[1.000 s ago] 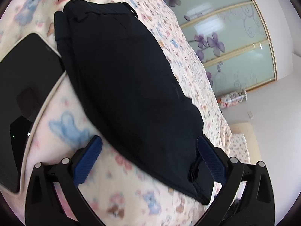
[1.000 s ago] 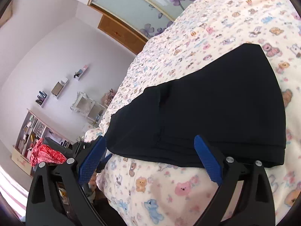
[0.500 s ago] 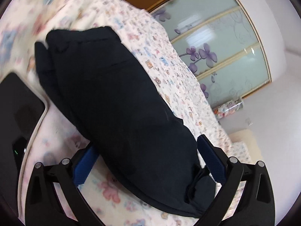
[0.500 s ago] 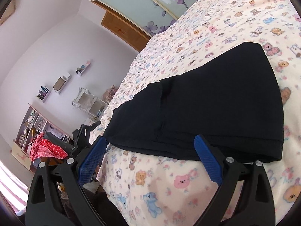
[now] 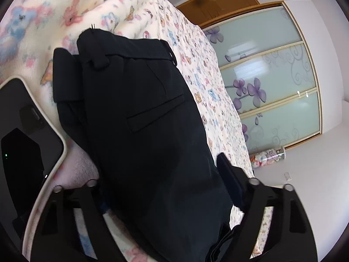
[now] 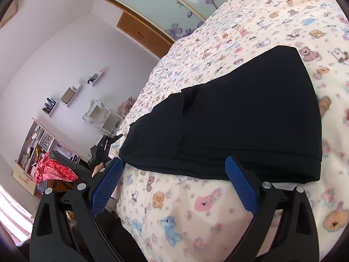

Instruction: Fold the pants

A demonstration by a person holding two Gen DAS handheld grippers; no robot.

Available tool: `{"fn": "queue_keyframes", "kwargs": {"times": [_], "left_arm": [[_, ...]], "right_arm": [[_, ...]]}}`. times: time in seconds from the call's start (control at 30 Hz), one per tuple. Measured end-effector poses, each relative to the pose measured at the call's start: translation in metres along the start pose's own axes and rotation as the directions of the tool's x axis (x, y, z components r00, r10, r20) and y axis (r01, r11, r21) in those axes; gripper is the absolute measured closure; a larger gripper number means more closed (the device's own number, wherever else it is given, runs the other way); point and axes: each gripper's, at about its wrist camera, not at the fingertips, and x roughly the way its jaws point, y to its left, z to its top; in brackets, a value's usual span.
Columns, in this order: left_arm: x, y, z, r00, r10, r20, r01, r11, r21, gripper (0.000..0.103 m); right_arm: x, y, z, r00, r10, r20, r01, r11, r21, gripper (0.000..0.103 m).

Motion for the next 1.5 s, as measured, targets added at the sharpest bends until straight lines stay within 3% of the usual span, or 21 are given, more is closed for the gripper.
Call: {"fn": "queue_keyframes", "kwargs": {"times": [0.03, 0.1, 0.13, 0.27, 0.4, 0.47, 0.57, 0.6, 0.67, 0.7, 0.77, 0.8, 0.9, 0.97, 1.0, 1.03, 1.1, 1.13, 1.17, 1.23, 1.5], "left_arm": [[0.002, -0.002, 0.001, 1.0, 0.012, 0.011, -0.012, 1.0, 0.002, 0.04], [0.003, -0.003, 0.003, 0.998, 0.061, 0.022, -0.062, 0.998, 0.016, 0.075], [0.003, -0.005, 0.001, 0.997, 0.074, 0.027, -0.075, 0.996, 0.039, 0.079], [0.0, -0.024, -0.007, 0.98, 0.179, 0.082, -0.192, 0.964, 0.186, 0.084], [0.0, -0.059, -0.011, 0.952, 0.283, 0.113, -0.305, 0.884, 0.355, 0.086], [0.001, -0.087, -0.019, 0.931, 0.331, 0.154, -0.364, 0.811, 0.457, 0.087], [0.0, -0.141, -0.049, 0.895, 0.359, 0.264, -0.442, 0.645, 0.624, 0.087], [0.001, -0.152, -0.055, 0.892, 0.354, 0.282, -0.449, 0.613, 0.65, 0.087], [0.002, -0.19, -0.086, 0.89, 0.322, 0.324, -0.452, 0.514, 0.73, 0.087], [0.003, -0.203, -0.098, 0.892, 0.306, 0.333, -0.447, 0.479, 0.756, 0.088], [0.005, -0.24, -0.148, 0.908, 0.241, 0.343, -0.412, 0.362, 0.836, 0.089], [0.005, -0.247, -0.168, 0.916, 0.218, 0.338, -0.394, 0.325, 0.86, 0.089], [0.012, -0.27, -0.246, 0.957, 0.138, 0.253, -0.277, 0.195, 0.941, 0.09], [0.019, -0.268, -0.303, 0.978, 0.107, 0.178, -0.186, 0.065, 0.981, 0.09], [0.026, -0.258, -0.341, 0.984, 0.109, 0.14, -0.136, -0.047, 0.99, 0.09], [0.03, -0.25, -0.363, 0.985, 0.121, 0.125, -0.112, -0.112, 0.987, 0.09], [0.05, -0.216, -0.413, 0.976, 0.183, 0.118, -0.061, -0.289, 0.955, 0.09], [0.057, -0.204, -0.423, 0.972, 0.198, 0.13, -0.061, -0.323, 0.944, 0.089], [0.062, -0.193, -0.429, 0.969, 0.201, 0.141, -0.063, -0.352, 0.934, 0.089], [0.063, -0.183, -0.433, 0.973, 0.172, 0.155, -0.08, -0.38, 0.921, 0.088], [0.061, -0.186, -0.427, 0.977, 0.165, 0.135, -0.069, -0.355, 0.932, 0.088]], "right_arm": [[0.0, 0.001, 0.0, 1.0, 0.0, 0.0, 0.0, 1.0, -0.004, 0.006], [0.001, 0.003, -0.002, 1.0, 0.001, 0.001, -0.001, 1.0, -0.015, 0.006], [0.001, 0.004, -0.002, 1.0, 0.002, 0.002, -0.002, 1.0, -0.019, 0.006], [-0.005, 0.004, -0.001, 1.0, 0.014, 0.025, -0.013, 1.0, -0.013, 0.006], [-0.02, 0.003, 0.006, 0.994, 0.056, 0.089, -0.058, 0.998, 0.018, 0.006], [-0.027, 0.002, 0.009, 0.99, 0.065, 0.123, -0.069, 0.997, 0.029, 0.006], [-0.042, -0.002, 0.016, 0.979, 0.071, 0.189, -0.085, 0.994, 0.069, 0.006], [-0.048, -0.005, 0.017, 0.974, 0.067, 0.215, -0.088, 0.992, 0.09, 0.006], [-0.059, -0.012, 0.02, 0.963, 0.058, 0.263, -0.094, 0.987, 0.127, 0.006], [-0.063, -0.016, 0.021, 0.958, 0.052, 0.281, -0.096, 0.985, 0.143, 0.005], [-0.072, -0.023, 0.023, 0.947, 0.04, 0.319, -0.1, 0.979, 0.175, 0.005], [-0.077, -0.027, 0.024, 0.94, 0.028, 0.339, -0.098, 0.977, 0.191, 0.005], [-0.087, -0.036, 0.025, 0.927, -0.013, 0.375, -0.077, 0.971, 0.225, 0.005], [-0.092, -0.043, 0.024, 0.919, -0.033, 0.392, -0.073, 0.965, 0.253, 0.005], [-0.094, -0.047, 0.024, 0.917, -0.04, 0.397, -0.075, 0.96, 0.269, 0.005], [-0.097, -0.052, 0.024, 0.915, -0.051, 0.401, -0.073, 0.955, 0.288, 0.005], [-0.1, -0.06, 0.022, 0.913, -0.077, 0.401, -0.059, 0.947, 0.316, 0.005], [-0.101, -0.063, 0.022, 0.913, -0.086, 0.398, -0.054, 0.943, 0.327, 0.005], [-0.101, -0.066, 0.022, 0.916, -0.089, 0.392, -0.053, 0.94, 0.337, 0.005], [-0.097, -0.071, 0.024, 0.926, -0.077, 0.37, -0.062, 0.935, 0.35, 0.005], [-0.056, -0.071, 0.028, 0.966, 0.063, 0.252, -0.152, 0.923, 0.354, 0.005]]}}
